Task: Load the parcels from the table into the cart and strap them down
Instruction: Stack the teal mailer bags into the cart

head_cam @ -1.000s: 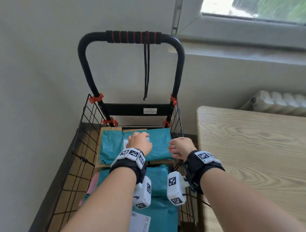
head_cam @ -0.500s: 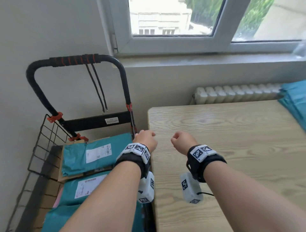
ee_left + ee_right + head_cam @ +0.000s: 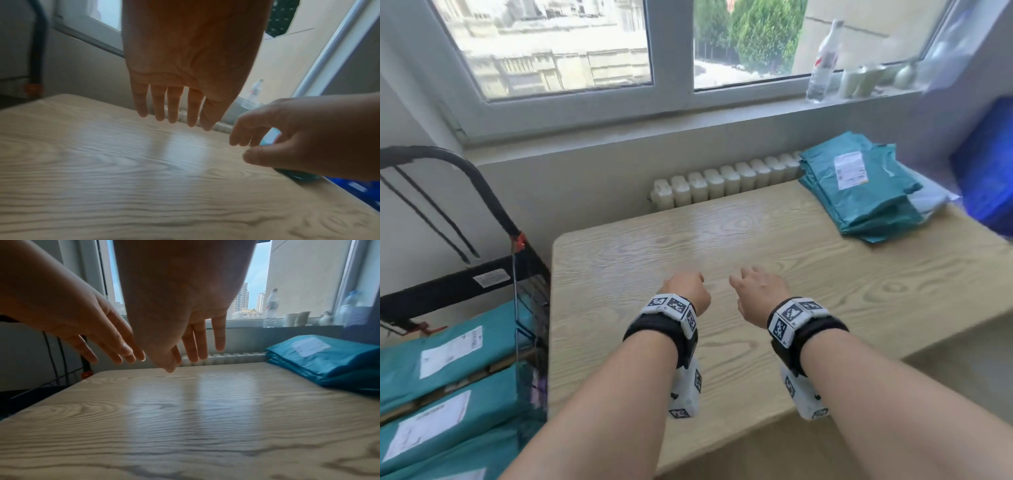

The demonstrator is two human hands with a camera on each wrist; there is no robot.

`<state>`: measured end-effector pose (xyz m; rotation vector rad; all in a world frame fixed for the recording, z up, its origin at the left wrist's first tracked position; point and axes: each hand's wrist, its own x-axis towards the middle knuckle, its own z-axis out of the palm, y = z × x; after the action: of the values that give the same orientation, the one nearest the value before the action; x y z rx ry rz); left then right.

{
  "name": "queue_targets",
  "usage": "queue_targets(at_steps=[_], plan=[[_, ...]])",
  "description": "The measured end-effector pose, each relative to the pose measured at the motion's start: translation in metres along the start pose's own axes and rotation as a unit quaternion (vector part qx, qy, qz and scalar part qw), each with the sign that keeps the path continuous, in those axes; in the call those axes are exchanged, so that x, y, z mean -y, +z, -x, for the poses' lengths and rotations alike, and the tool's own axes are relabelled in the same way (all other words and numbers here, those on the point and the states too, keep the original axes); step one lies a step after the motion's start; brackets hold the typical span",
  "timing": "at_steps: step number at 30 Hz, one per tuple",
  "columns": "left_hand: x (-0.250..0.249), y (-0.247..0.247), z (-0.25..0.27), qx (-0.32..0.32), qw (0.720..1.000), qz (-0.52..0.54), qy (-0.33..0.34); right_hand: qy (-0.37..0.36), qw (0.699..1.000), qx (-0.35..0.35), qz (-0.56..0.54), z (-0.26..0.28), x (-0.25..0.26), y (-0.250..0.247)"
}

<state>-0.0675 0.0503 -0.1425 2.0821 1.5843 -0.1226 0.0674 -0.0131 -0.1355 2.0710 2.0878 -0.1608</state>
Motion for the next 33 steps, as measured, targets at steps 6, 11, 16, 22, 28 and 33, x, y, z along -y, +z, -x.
queue_targets(at_steps=[6,11,16,22,28,33], plan=[[-0.102,0.036,0.011,-0.012,0.997,-0.037,0.060,0.060,0.998,-0.011,-0.010,0.049,-0.090,0.006],[-0.150,0.053,0.007,-0.008,0.996,-0.041,0.081,0.105,0.994,-0.022,-0.035,0.074,-0.137,0.010],[-0.187,0.066,-0.006,-0.001,0.994,-0.045,0.095,0.139,0.989,-0.025,-0.040,0.089,-0.174,0.017],[-0.238,0.077,-0.030,0.017,0.991,-0.037,0.125,0.178,0.983,-0.017,-0.050,0.088,-0.228,0.026],[-0.285,0.077,-0.077,0.025,0.988,-0.026,0.149,0.200,0.978,-0.018,-0.048,0.058,-0.284,0.025],[-0.303,0.080,-0.127,0.039,0.990,-0.017,0.136,0.189,0.981,-0.004,-0.037,0.018,-0.321,0.025]])
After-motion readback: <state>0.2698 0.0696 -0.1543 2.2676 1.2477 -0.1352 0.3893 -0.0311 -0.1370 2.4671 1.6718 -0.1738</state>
